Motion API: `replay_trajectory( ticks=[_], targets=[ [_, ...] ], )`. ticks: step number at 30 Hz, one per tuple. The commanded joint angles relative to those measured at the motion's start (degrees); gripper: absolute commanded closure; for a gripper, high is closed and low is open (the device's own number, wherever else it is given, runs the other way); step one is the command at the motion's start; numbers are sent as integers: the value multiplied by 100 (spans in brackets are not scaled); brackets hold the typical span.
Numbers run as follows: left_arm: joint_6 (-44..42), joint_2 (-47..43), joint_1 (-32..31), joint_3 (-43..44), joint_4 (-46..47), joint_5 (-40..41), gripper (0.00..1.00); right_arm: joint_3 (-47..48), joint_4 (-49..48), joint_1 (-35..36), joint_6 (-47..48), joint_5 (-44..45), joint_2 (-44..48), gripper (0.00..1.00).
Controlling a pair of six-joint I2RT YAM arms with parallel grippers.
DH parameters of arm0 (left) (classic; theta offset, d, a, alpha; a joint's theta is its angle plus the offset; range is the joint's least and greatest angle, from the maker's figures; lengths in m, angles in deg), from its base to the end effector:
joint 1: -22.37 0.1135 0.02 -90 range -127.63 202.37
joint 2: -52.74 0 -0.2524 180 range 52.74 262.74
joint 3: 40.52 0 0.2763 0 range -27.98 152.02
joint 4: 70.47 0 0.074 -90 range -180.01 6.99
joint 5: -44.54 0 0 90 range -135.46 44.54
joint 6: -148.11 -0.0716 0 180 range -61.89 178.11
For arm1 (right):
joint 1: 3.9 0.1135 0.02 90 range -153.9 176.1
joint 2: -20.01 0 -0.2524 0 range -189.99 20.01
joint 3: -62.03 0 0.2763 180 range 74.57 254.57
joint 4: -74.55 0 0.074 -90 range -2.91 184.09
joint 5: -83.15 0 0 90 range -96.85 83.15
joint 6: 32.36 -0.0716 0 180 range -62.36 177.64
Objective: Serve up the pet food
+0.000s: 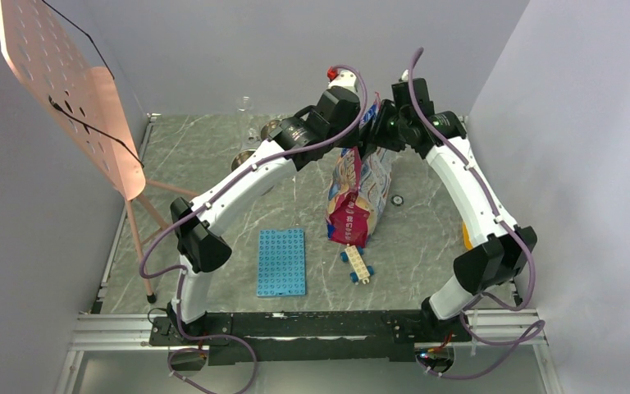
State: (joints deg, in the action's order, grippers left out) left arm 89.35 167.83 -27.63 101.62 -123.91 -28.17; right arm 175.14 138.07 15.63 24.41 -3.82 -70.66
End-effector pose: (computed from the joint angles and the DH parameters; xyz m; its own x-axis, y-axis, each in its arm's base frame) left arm 0.3381 -0.3698 0.4045 -0.5349 -0.1330 -0.8344 0.3309 0.8757 -0.3516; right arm 0.3669 0.1261 0.3757 -0.6804 0.3393 -0.6496 0.0915 0.9188 0.3840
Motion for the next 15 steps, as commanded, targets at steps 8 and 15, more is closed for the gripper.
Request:
replay_trajectory(
  ticks=[8, 15],
  targets=[
    [1, -97, -45, 13, -239, 103, 59, 436, 5, 316, 188, -162, 369, 100],
    [-162, 118, -54, 217, -370, 210, 61, 654, 473, 394, 71, 604, 443, 100]
  ],
)
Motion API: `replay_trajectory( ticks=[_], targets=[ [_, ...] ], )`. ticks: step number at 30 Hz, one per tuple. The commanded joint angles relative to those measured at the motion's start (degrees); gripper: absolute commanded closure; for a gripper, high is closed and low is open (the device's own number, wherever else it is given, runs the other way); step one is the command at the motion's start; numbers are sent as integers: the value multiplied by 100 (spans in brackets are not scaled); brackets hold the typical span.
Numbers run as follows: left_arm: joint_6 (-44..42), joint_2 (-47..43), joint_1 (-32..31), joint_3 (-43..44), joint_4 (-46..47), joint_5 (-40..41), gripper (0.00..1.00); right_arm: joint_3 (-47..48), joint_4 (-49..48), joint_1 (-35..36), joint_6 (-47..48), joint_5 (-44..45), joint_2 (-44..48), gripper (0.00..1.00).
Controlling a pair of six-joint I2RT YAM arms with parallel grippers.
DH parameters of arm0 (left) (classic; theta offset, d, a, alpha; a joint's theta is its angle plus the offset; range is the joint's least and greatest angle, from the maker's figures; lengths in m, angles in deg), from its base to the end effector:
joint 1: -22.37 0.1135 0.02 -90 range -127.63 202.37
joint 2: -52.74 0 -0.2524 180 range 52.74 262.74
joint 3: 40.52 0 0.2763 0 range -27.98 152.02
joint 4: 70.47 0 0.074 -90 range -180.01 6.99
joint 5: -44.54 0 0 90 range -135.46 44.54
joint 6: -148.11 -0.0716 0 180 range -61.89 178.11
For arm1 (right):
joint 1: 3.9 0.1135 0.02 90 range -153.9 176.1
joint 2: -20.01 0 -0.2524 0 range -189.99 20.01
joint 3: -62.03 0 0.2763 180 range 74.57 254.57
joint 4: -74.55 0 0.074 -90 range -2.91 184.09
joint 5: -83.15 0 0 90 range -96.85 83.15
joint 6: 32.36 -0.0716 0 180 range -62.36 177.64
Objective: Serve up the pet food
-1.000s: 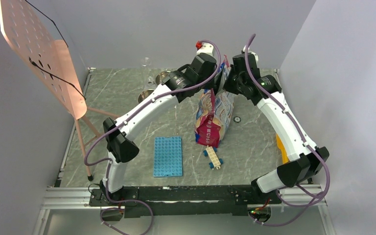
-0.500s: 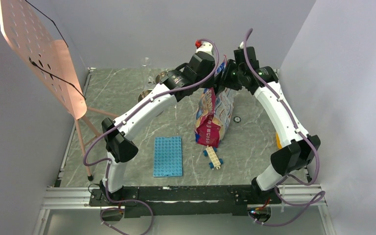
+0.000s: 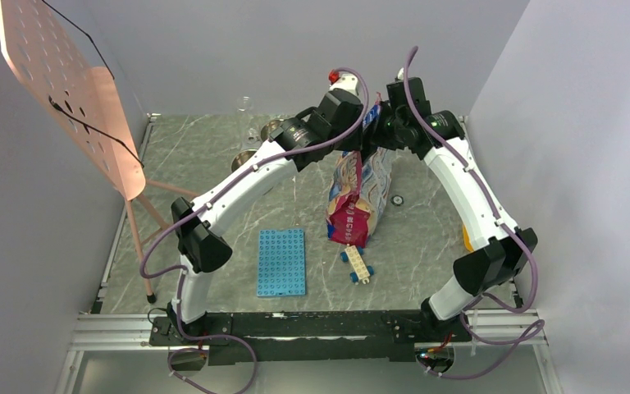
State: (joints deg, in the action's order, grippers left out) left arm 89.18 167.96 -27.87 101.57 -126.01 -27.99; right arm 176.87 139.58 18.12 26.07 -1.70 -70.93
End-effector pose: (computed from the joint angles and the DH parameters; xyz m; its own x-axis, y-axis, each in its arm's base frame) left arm 0.3356 -0.3697 0.3985 -0.5543 -0.1034 -0.8259 0.3254 0.8863 -0.3294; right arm 0.3604 0.1388 0.3822 -0.6822 0.2865 -0.6727 0.0545 0.9374 0.3440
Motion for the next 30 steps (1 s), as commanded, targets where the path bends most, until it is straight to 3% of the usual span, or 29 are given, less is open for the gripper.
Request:
replay_trajectory(
  ticks=[1, 2, 6, 12, 17, 21, 22, 23, 30],
  targets=[
    [-249, 130, -30, 314, -266, 318, 66, 491, 511, 104, -76, 837, 490, 100],
    [-376, 134, -23, 391, -340, 487, 70, 474, 693, 70, -74, 1215, 528, 100],
    [-810, -166, 67, 290, -443, 1118, 100, 35, 1117, -180, 138, 2232, 908, 100],
    [-899, -657, 93, -63, -298, 1245, 100, -380, 933, -276, 649, 2240, 1320, 100],
    [-901, -573, 93, 233, -373, 1073, 100, -7, 1093, -290, 743, 2280, 1079, 100],
    [-910, -683, 92, 76, -223, 798, 100, 42, 871, -295, 1015, 1592, 1196, 100],
    [-905, -730, 89, -4, -123, 666, 100, 112, 861, -295, 1032, 1299, 1155, 97],
    [-883, -765, 93, -51, -71, 555, 97, 200, 867, -295, 1013, 1026, 1109, 87],
    [-816, -1004, 92, -47, -33, 61, 61, 1322, 1276, -295, 1238, 117, 866, 21]
  ],
)
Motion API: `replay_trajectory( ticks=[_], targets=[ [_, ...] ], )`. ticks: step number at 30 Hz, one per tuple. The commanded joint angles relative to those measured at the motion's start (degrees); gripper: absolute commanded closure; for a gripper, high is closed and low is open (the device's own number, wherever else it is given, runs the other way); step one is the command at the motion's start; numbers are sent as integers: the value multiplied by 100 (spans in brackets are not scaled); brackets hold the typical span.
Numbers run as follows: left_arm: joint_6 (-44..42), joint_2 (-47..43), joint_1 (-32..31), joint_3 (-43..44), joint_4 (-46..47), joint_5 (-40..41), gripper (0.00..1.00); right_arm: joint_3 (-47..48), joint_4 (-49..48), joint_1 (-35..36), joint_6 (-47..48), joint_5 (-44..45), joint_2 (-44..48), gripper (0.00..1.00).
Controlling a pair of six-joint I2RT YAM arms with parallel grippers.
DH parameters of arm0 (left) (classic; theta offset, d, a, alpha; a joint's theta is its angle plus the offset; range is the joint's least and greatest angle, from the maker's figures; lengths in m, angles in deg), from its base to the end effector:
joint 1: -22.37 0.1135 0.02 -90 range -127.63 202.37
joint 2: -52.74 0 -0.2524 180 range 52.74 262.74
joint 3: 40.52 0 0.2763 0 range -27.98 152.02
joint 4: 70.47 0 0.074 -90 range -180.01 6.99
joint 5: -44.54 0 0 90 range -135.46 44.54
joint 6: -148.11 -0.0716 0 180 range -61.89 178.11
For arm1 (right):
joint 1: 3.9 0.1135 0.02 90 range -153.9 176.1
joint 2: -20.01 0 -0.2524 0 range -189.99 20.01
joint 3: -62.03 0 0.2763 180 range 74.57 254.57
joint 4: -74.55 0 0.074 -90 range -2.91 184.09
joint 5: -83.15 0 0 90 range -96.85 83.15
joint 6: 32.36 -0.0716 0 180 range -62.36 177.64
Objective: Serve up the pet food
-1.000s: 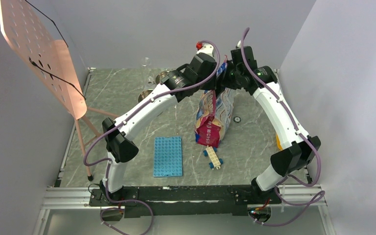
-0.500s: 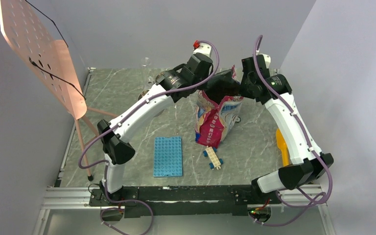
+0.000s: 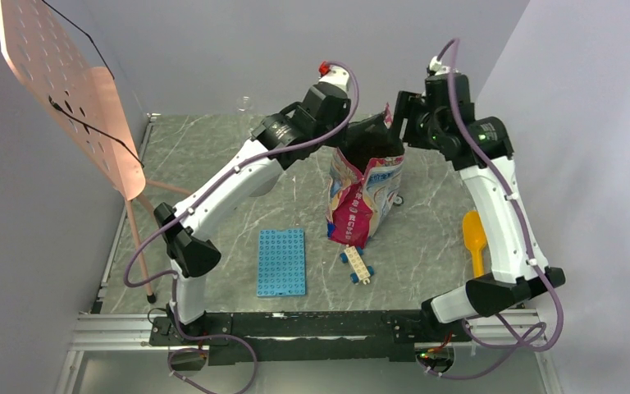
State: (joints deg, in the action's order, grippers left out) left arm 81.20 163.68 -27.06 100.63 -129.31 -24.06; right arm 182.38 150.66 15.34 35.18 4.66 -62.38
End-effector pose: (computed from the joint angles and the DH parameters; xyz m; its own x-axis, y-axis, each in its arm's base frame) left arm 0.3271 -0.3419 0.4209 -0.4823 0.0019 -0.8760 0.3368 0.9236 -0.1834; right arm 0.3047 0.0912 0.4446 -0.6057 0.1851 -0.7738 0.0613 0.9805 0.1865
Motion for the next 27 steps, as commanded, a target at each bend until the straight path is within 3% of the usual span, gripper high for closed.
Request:
replay_trajectory(
  ticks=[1, 4, 7, 13, 17, 21, 27],
  targets=[
    [-3, -615, 8, 112, 276, -417, 57, 955, 291, -17, 384, -498, 0, 16],
    [103, -743, 11, 387, 45, -694, 46, 1287, 592, -17, 465, -267, 88, 11],
    [164, -1111, 11, 268, -50, -962, 34, 776, 559, -18, 290, 463, 548, 8],
    [-172, -2615, 0, -1047, 548, -1879, 31, -799, -32, -57, -215, 1922, 1992, 4],
    [-54, -3413, 3, -1652, 585, -2301, 28, -1225, 511, -283, -719, 3232, 2031, 0],
    [105, -4078, 2, -2473, 886, -2800, 24, -1884, 878, -1552, -851, 2624, 1564, 0],
    [376, -4462, -15, -2650, 1110, -3763, 22, -3641, 32, -3405, -508, 1041, 1284, 0]
  ],
)
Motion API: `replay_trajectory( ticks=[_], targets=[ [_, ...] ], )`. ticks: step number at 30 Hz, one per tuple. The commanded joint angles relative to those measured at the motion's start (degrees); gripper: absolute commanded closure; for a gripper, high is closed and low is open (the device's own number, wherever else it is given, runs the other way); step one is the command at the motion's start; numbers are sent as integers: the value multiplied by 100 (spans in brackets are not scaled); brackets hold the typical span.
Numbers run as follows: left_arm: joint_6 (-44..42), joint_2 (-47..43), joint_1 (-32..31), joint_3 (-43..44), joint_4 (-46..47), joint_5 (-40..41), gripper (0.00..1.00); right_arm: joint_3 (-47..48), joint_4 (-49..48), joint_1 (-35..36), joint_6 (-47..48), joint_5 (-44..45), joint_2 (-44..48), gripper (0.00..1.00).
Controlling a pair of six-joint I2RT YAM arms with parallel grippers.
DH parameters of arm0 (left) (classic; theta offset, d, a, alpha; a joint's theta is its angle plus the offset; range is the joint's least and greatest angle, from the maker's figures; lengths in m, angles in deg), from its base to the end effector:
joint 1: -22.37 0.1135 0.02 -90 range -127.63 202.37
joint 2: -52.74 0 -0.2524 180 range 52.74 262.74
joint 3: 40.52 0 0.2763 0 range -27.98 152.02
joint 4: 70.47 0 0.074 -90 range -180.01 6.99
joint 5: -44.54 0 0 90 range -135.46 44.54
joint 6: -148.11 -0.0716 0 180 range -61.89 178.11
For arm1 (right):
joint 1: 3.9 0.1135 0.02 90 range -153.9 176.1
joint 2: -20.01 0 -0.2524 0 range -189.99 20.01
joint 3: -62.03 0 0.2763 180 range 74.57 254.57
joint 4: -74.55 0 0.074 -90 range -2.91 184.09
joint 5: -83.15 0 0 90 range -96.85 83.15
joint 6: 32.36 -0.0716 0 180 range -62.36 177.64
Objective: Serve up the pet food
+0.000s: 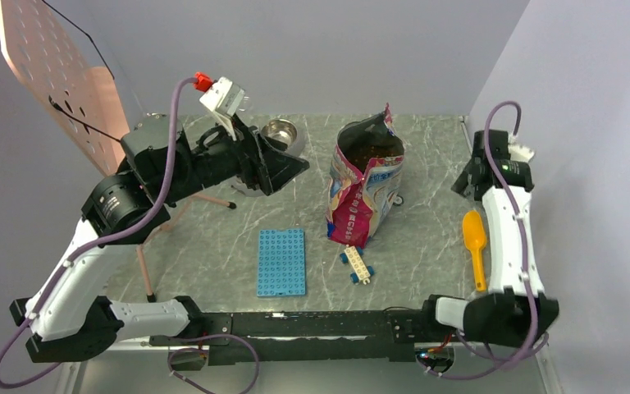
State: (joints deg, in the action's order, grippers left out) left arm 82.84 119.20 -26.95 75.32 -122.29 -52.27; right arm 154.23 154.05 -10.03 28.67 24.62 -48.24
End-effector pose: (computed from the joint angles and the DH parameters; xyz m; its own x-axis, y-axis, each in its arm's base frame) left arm 0.1526 -0.1906 0.5484 -0.3725 -0.2039 -0.9054 0.7425 0.5198 -0.4225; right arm 0.2499 -0.0644 0.3487 -0.5310 0.4725 -0.7034 0.7337 0.6717 -0.1026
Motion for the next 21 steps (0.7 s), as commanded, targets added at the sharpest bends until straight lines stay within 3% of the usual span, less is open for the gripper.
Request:
replay_trajectory(
  ticks=[1, 5, 8, 12, 14, 18, 21],
  targets=[
    [259, -119, -47, -262, 549, -1099, 22, -1049, -484, -1117, 228, -1176, -159, 0],
    [549, -732, -113, -1253, 1638, -1395, 19, -1777, -1153, -1963, 374, -1545, -242, 0],
    [676, -678, -121, -1033, 1390, -1603, 19, -1898, -1398, -2156, 442, -1275, -384, 0],
    [457, -652, -142, -776, 997, -1657, 20, -2089, -1818, -2571, 495, -1533, -682, 3],
    [453, -709, -146, -823, 1014, -1598, 20, -2295, -2098, -2888, 619, -2004, -827, 10],
    [573, -723, -140, -791, 1088, -1765, 20, -2393, -2761, -3321, 656, -3341, -980, 16],
    [573, -804, -140, -908, 1126, -1714, 20, -2265, -2819, -3324, 587, -3381, -1355, 18]
  ],
)
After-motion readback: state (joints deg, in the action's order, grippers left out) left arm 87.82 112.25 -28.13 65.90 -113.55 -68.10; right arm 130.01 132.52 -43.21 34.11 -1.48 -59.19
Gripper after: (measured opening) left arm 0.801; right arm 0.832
